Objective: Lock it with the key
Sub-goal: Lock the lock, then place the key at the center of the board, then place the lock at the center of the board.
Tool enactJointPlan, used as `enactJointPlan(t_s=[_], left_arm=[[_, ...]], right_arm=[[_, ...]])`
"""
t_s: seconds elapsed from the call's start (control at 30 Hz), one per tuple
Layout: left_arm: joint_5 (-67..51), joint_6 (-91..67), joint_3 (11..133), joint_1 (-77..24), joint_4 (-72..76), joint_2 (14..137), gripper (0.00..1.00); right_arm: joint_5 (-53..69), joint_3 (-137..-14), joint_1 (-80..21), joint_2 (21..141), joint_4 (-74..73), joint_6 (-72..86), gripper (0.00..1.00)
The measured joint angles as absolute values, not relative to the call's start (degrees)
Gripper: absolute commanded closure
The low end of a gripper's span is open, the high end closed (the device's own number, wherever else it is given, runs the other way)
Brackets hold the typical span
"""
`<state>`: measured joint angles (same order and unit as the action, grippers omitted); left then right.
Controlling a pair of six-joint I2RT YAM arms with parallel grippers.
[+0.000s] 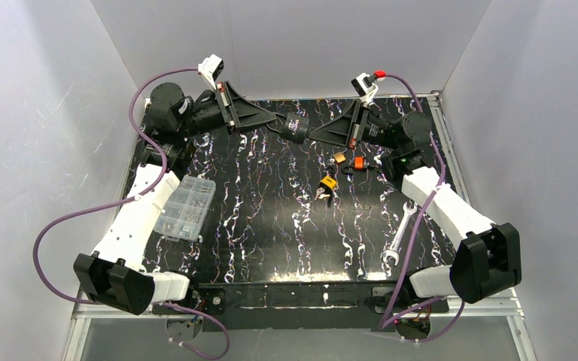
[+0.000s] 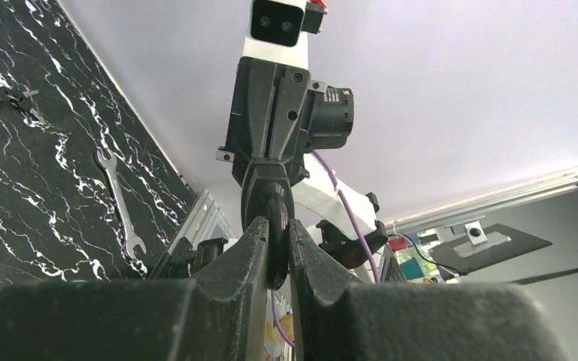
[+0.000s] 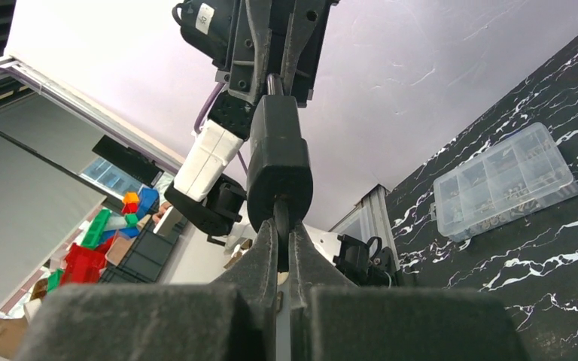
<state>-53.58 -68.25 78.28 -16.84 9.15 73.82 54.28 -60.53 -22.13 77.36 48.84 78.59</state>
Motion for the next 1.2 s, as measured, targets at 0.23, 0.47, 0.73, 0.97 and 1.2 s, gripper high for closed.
enactJointPlan(t_s=[0.23,0.47,0.73,0.97,1.2], left_arm=[[-55.96,-71.2,77.12,-13.91,12.84,74.59,1.0],[-55.92,-72.99,76.55,-7.9,16.71,74.59,1.0],[-47.13,-58.0,76.6,-8.21,-1.15,76.99,1.0],[-36.67,-50.19,72.93,-8.71,-8.88,89.69,1.0],[-31.07,-45.39,73.69,-8.75,-11.84,104.79,1.0]], right_arm=[[54.24,-60.01,-21.63,77.36,49.12,78.39,0.99],[55.18,-54.61,-14.76,76.2,44.47,75.09,0.99],[46.52,-64.1,-18.76,78.83,9.32,53.49,0.99],[39.4,-75.92,-25.63,96.49,-2.83,46.39,0.99],[35.33,-88.09,-27.0,113.89,-10.35,45.63,0.99]])
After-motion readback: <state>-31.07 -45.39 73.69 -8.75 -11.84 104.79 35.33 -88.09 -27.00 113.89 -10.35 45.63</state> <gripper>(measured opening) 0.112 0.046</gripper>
